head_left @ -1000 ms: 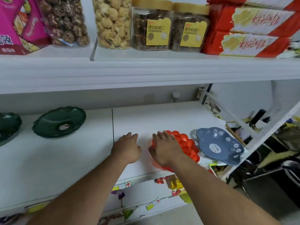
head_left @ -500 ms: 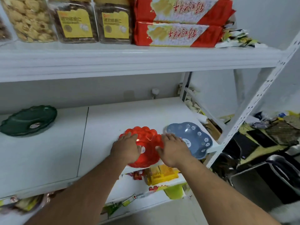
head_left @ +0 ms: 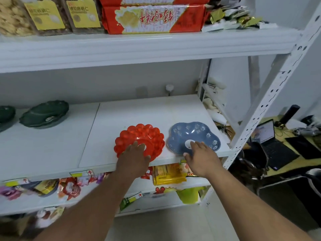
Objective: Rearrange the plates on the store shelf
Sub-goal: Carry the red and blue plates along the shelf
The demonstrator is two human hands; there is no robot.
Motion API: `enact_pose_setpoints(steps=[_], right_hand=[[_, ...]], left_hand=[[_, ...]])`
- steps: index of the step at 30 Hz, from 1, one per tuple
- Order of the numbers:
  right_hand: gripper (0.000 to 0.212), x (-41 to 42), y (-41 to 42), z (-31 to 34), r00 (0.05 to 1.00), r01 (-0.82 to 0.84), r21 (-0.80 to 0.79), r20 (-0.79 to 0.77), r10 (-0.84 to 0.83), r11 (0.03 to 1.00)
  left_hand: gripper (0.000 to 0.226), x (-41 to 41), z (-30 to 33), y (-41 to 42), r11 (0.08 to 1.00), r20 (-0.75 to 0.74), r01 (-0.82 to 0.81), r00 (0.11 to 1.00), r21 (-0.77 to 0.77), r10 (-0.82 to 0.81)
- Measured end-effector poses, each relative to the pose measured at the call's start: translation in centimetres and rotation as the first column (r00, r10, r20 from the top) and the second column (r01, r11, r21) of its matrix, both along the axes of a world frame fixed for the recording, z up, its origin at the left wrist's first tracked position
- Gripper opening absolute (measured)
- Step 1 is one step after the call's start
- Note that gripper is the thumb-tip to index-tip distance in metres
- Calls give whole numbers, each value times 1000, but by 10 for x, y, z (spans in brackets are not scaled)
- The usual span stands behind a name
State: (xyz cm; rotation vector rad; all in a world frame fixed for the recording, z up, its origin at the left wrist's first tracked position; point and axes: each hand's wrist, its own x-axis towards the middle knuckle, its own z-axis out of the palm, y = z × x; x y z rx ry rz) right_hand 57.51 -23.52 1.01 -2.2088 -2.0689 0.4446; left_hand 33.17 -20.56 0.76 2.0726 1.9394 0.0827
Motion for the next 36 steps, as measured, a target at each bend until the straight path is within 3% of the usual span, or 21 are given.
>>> enact_pose_setpoints(steps=[6, 10, 12, 15, 17, 20, 22, 25, 27, 29, 33, 36], right_hand=[[60, 18, -5, -11, 994, 110, 60, -1, -110, 992], [50, 24, -6, -18, 974, 226, 149, -43, -222, 963], [45, 25, -6, -22, 938, 337, 177, -146, -314, 925], [44, 31, 0, -26, 762, 585, 125, -424, -490, 801], [54, 38, 7, -28, 559, 730, -13, -565, -607, 684], [63, 48, 17, -36, 304, 793, -241, -639, -707, 559], [65, 57, 23, -49, 232, 774, -343, -629, -742, 532], [51, 67, 33, -57, 200, 686, -446, -644, -739, 575], [24, 69, 36, -52, 154, 606, -516, -671, -725, 606], [13, 71, 39, -53, 159, 566, -538, -672, -723, 624], [17, 76, 47, -54, 204, 553, -493, -701, -683, 671], [27, 71, 51, -47, 302, 544, -410, -718, -627, 732]], left_hand=[[59, -13, -16, 3, 992, 19, -99, 995, 84, 98], [61, -29, -37, 9, 962, 133, -235, 967, 141, 217], [67, -32, -47, 10, 924, 248, -364, 912, 116, 328], [70, -28, -53, 10, 832, 515, -554, 711, -9, 479], [63, -21, -56, 12, 755, 668, -639, 500, -146, 552], [65, -10, -59, 13, 601, 720, -689, 165, -405, 674], [60, -5, -63, 12, 519, 720, -683, -13, -513, 694], [37, -1, -64, 11, 508, 707, -568, -200, -648, 678], [33, 2, -62, 11, 512, 691, -501, -284, -698, 665], [34, 3, -61, 11, 508, 691, -499, -306, -702, 655], [24, 5, -59, 0, 496, 713, -553, -291, -669, 638], [15, -8, -50, -13, 451, 714, -591, -341, -669, 612]])
